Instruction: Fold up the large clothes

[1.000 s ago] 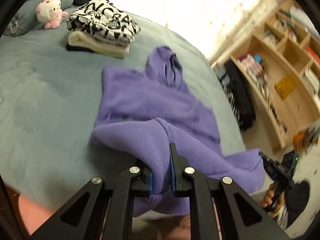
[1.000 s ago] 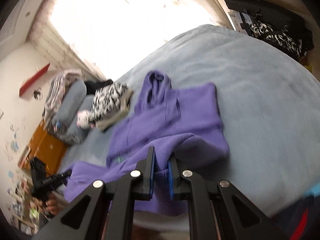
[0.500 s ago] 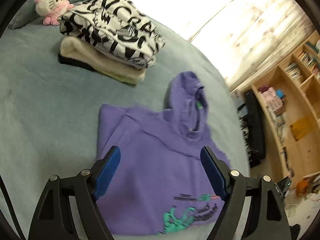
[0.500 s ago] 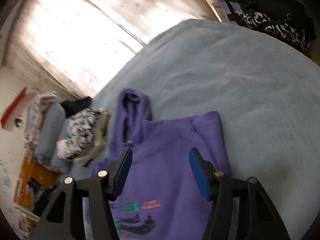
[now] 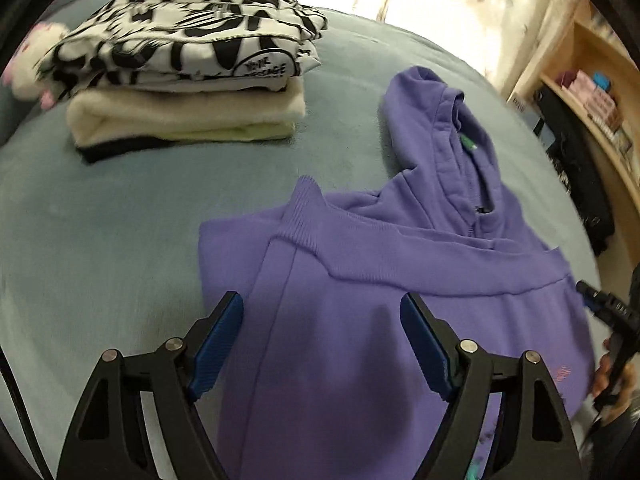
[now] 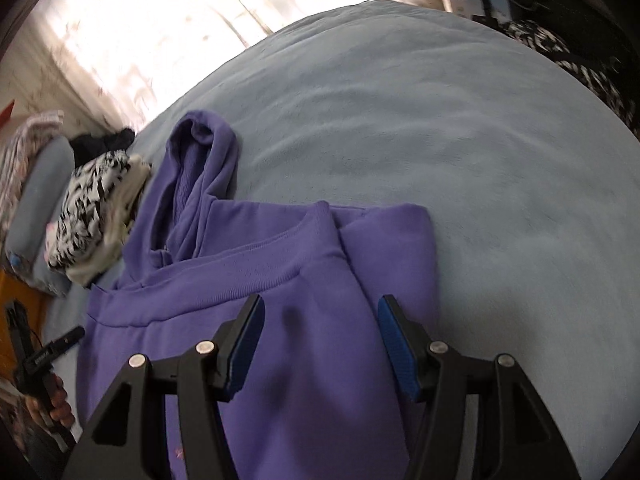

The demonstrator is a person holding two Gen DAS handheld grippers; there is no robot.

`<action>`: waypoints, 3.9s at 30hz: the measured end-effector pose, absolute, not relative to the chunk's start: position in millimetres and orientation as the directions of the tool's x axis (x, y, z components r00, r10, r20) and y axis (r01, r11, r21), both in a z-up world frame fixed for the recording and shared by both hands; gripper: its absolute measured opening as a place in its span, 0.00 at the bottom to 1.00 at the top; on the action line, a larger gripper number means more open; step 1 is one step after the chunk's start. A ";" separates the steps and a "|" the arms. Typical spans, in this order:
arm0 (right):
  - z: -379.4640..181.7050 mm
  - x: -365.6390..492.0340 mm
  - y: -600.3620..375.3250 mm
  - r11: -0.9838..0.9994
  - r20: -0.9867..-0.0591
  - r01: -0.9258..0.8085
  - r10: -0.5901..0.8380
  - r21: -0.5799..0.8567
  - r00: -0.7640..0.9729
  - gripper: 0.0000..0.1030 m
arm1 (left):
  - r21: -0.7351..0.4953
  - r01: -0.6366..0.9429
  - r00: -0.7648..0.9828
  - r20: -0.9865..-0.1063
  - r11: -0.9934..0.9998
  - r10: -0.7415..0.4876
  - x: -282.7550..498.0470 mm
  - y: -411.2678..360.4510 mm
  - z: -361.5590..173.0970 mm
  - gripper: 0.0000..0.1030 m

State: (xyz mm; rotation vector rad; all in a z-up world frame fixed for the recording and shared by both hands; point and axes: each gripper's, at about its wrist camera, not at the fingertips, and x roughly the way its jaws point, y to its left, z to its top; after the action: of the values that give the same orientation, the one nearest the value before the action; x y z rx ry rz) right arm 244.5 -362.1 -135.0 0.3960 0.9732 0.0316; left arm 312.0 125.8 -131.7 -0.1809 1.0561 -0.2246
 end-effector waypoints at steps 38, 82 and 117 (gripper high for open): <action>-112.2 280.2 -337.6 0.953 -0.754 0.215 0.021 0.214 0.657 0.22 | -0.160 -0.017 0.675 -0.730 0.987 -0.107 330.2 128.0 -121.1 0.38; -138.6 149.0 -237.1 0.979 -0.820 0.011 0.166 0.205 0.549 0.22 | -0.134 0.015 0.533 -0.837 0.991 -0.121 187.4 98.8 -145.8 0.25; -87.5 50.4 -282.4 0.979 -0.860 0.135 0.067 0.155 0.506 0.22 | -0.032 0.007 0.607 -0.794 0.999 -0.030 95.0 103.9 -48.3 0.42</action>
State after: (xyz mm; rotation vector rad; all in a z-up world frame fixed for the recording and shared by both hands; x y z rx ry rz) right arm 50.4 -282.4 -87.5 0.2126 1.0414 -0.0414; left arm 95.0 103.9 -48.3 -0.0271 0.9180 -0.0211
